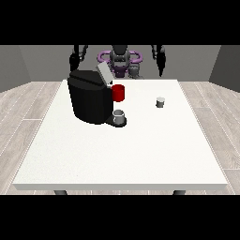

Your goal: Insert the coffee pod into the coffee machine and close the lid

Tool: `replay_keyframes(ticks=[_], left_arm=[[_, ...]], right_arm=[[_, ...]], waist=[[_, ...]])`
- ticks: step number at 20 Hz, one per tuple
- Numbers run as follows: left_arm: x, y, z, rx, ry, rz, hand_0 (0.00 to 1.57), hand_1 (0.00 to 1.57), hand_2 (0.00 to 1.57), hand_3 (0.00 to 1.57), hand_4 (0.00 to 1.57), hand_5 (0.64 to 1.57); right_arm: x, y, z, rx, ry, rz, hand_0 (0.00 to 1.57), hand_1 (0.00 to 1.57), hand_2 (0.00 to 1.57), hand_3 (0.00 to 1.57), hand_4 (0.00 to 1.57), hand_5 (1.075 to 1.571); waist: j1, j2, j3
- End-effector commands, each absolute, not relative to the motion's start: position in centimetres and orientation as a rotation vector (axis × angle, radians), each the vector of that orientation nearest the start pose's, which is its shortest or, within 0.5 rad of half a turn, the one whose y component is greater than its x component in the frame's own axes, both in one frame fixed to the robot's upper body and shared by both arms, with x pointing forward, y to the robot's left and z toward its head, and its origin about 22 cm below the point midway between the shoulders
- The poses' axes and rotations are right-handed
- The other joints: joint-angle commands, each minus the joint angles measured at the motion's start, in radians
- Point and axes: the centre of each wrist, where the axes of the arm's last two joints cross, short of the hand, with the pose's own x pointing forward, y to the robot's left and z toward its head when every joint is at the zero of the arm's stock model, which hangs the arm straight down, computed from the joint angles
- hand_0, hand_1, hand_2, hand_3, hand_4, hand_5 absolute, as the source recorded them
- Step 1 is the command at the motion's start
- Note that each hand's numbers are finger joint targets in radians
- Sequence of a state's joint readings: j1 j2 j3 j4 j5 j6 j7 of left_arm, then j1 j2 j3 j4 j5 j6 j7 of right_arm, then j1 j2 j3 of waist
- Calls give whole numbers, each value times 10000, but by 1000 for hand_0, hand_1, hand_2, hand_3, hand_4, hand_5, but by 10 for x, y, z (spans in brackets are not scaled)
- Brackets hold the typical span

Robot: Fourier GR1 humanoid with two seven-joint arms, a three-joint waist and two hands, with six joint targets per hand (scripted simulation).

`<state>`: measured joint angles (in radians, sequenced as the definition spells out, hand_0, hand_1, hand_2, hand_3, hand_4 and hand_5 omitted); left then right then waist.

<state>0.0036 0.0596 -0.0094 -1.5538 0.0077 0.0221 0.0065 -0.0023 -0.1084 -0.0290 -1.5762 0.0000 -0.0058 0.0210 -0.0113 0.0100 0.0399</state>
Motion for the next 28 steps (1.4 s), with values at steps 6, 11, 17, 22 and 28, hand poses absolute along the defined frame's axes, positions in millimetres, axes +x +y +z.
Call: replay_keyframes(ticks=[6, 11, 17, 22, 28], left_arm=[[241, 285, 8, -542, -17090, -886, 0, 0, 0, 0, 282, 1571], [245, 302, 2, 680, -17310, -1919, 0, 0, 0, 0, 311, 1571], [271, 346, 30, 1894, -16675, -2750, 0, 0, 0, 0, 0, 1571], [295, 341, 35, 1918, -15311, -3018, 0, 0, 0, 0, 0, 1571], [315, 362, 30, 2704, -15420, -3189, 0, 0, 0, 0, 0, 1571]], right_arm=[[228, -249, -12, -718, -14889, 857, 0, 0, 0, 0, 128, 1571], [244, -259, 2, -1531, -16719, -1406, 0, 0, 0, 0, 181, 1571], [239, -233, 5, -1247, -16834, -1053, 0, 0, 0, 0, 158, 1571], [244, -237, 5, -869, -16857, -722, 0, 0, 0, 0, 186, 1571], [258, -213, 14, -652, -17635, -560, 0, 0, 0, 0, 283, 1571]], waist=[[216, -407, -404], [-128, 51, -400], [-581, 41, -401], [-855, 234, -399], [-1224, 1588, -403]])
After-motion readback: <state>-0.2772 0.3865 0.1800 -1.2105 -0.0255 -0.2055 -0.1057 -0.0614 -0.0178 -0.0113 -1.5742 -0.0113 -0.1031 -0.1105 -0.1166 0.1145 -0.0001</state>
